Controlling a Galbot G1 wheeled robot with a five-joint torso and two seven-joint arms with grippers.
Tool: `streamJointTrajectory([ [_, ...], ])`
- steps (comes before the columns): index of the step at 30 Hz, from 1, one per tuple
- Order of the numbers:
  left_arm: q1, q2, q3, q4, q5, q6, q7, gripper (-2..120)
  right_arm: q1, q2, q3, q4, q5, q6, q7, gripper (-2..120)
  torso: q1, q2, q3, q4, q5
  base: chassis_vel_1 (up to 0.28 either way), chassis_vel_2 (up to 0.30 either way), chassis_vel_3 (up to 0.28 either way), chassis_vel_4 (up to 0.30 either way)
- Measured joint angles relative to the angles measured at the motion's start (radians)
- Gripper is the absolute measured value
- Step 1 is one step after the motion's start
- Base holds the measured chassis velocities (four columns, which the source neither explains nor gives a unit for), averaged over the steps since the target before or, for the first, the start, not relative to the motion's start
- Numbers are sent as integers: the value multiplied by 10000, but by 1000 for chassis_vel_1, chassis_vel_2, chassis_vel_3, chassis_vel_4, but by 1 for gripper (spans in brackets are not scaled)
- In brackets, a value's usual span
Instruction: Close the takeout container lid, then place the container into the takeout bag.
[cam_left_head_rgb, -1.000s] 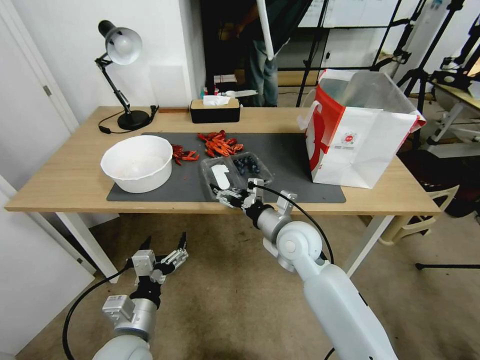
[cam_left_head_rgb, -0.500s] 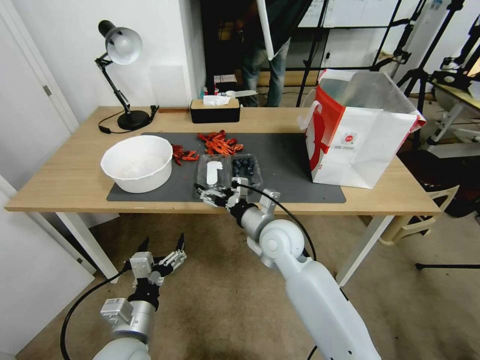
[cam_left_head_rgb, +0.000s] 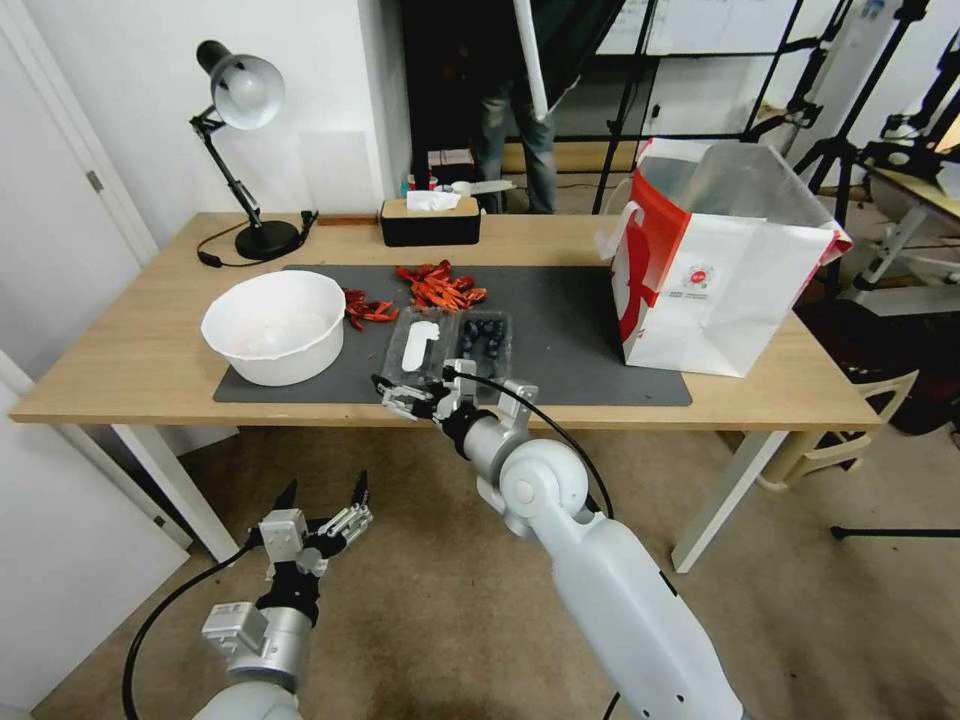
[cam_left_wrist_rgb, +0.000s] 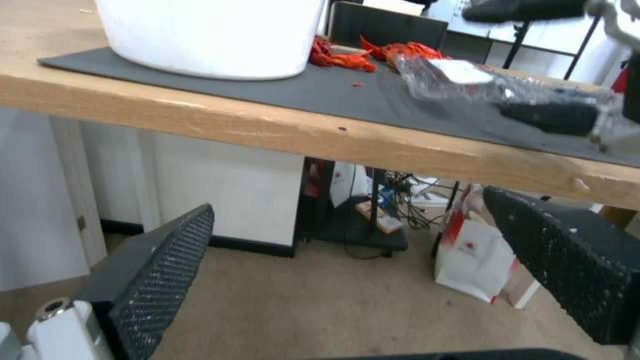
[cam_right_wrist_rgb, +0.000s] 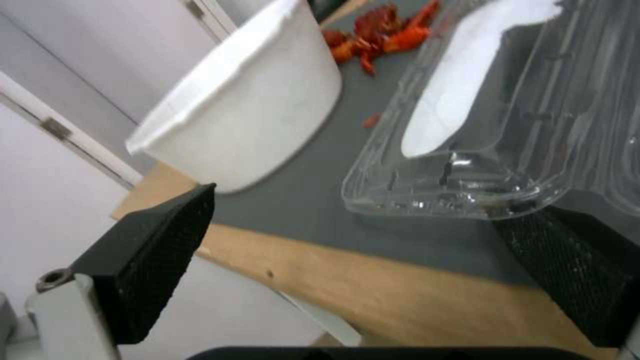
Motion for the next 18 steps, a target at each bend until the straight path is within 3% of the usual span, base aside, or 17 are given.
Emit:
streamJointTrajectory([
  [10, 163, -77, 15, -271, 176, 39, -239, 100, -541, -380, -11, 971, 62, -874, 612, 100, 0, 0, 0, -1, 1, 0, 0, 0, 0],
  [18, 206, -124, 46, -369, 224, 35, -245, 100, -1917, -1095, 716, 2728, -250, -404, 396, 100, 0, 0, -1, 0, 1, 0, 0, 0, 0],
])
